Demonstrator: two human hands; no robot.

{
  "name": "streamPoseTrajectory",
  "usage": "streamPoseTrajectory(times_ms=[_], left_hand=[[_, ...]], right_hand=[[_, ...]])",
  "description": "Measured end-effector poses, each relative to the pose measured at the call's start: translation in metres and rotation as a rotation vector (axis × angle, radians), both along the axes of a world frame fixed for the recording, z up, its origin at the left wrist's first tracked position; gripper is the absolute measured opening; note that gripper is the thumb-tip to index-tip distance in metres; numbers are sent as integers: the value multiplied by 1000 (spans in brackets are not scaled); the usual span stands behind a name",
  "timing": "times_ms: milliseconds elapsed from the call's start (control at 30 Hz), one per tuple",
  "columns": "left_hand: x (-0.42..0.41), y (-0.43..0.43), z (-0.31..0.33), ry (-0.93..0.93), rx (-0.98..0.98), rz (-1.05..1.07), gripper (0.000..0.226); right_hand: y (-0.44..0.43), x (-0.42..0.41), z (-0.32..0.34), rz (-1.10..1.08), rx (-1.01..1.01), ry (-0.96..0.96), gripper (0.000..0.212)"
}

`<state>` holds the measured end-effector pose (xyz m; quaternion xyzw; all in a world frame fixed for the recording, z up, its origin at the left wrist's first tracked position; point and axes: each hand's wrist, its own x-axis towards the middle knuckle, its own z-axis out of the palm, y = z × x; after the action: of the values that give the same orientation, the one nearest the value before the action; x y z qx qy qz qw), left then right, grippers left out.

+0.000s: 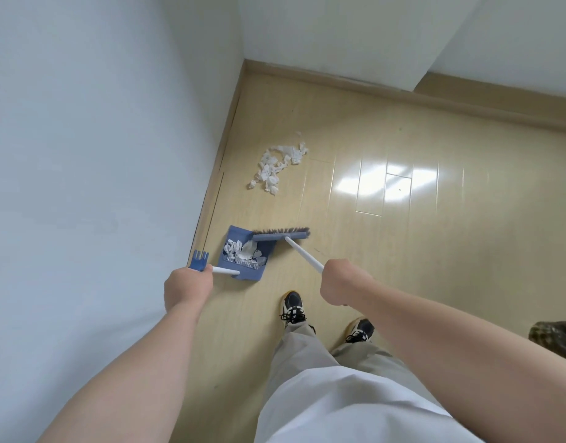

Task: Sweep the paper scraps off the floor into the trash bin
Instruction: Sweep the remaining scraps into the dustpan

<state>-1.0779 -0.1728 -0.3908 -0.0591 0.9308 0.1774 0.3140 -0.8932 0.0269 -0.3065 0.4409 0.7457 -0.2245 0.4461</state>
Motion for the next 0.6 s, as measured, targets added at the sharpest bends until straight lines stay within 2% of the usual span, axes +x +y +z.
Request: streamPoseTrajectory(times_ms=[300,467,600], left_hand=[[23,0,7,19,0,-42,42],[41,11,17,46,26,-48,46],[57,24,28,81,66,-70,48]], right_hand=[[21,28,31,-227,25,70,11],[29,56,33,-452,32,137,21],[38,86,36,-661,12,213,17]])
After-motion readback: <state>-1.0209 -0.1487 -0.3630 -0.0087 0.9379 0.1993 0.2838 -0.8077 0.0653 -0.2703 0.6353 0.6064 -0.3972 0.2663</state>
